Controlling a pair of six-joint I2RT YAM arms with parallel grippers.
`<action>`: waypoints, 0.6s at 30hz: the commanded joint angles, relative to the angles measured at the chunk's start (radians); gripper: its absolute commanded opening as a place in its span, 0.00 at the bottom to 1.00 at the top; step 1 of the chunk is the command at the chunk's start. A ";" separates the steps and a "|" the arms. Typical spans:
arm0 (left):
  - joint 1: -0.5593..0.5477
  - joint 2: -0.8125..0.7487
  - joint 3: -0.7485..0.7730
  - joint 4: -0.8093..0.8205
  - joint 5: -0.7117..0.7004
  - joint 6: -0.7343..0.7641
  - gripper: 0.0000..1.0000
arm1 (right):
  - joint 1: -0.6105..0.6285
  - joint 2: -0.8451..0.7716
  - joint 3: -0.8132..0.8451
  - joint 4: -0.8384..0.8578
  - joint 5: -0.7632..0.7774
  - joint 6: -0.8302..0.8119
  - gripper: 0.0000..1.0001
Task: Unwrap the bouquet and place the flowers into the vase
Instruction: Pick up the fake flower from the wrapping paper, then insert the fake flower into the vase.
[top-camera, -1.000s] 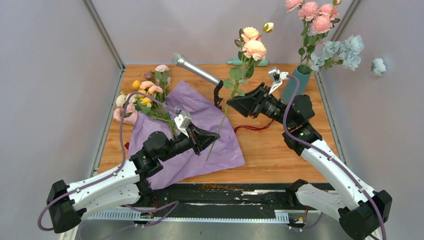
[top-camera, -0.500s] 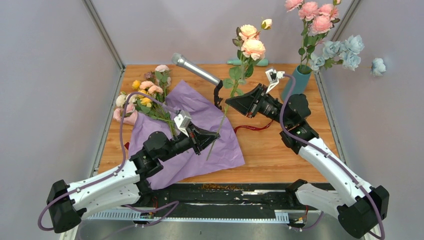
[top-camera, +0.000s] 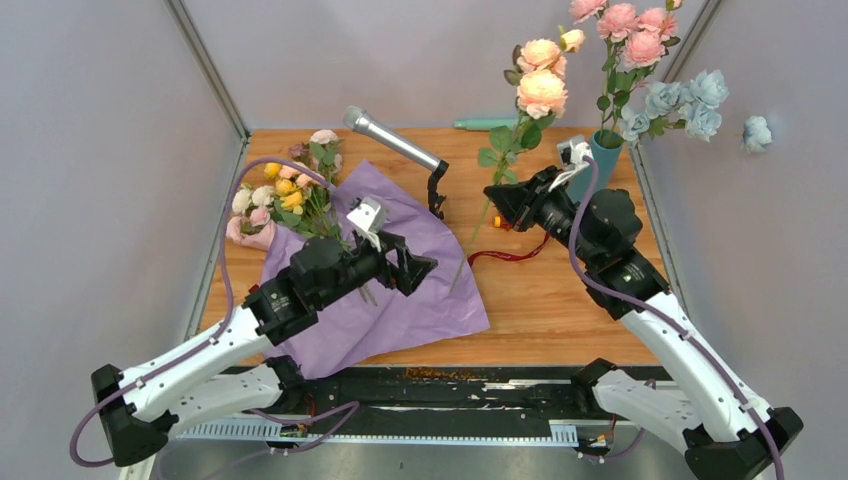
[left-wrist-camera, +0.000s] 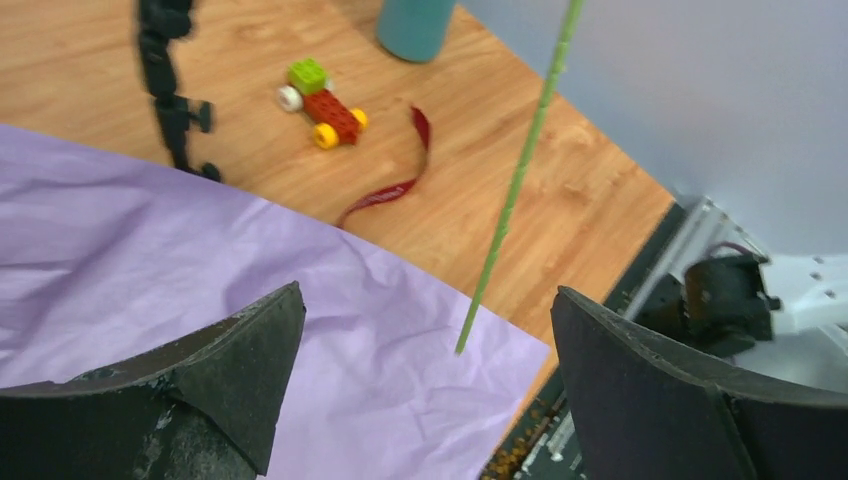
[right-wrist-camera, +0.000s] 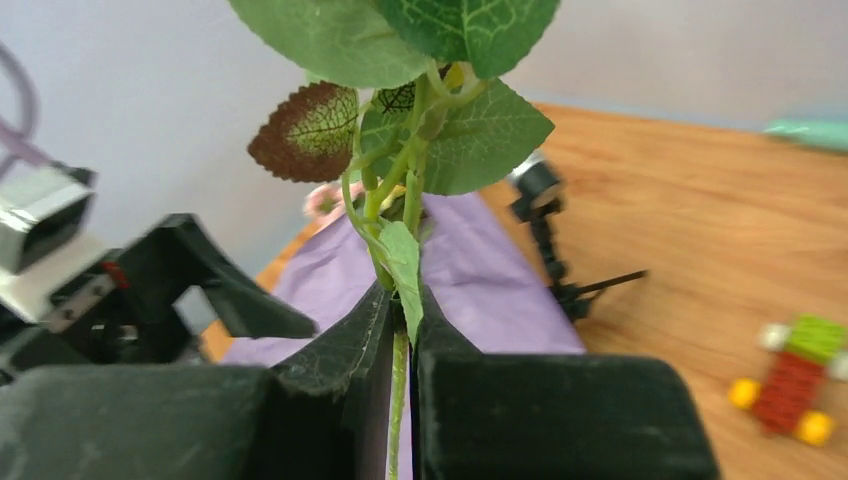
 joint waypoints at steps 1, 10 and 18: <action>0.123 0.022 0.136 -0.222 0.044 0.073 1.00 | 0.004 -0.019 0.098 -0.161 0.347 -0.229 0.00; 0.601 0.037 0.268 -0.456 0.232 0.175 1.00 | -0.257 0.185 0.281 -0.170 0.457 -0.300 0.00; 0.746 -0.047 0.174 -0.440 0.042 0.240 1.00 | -0.494 0.293 0.387 0.039 0.419 -0.270 0.00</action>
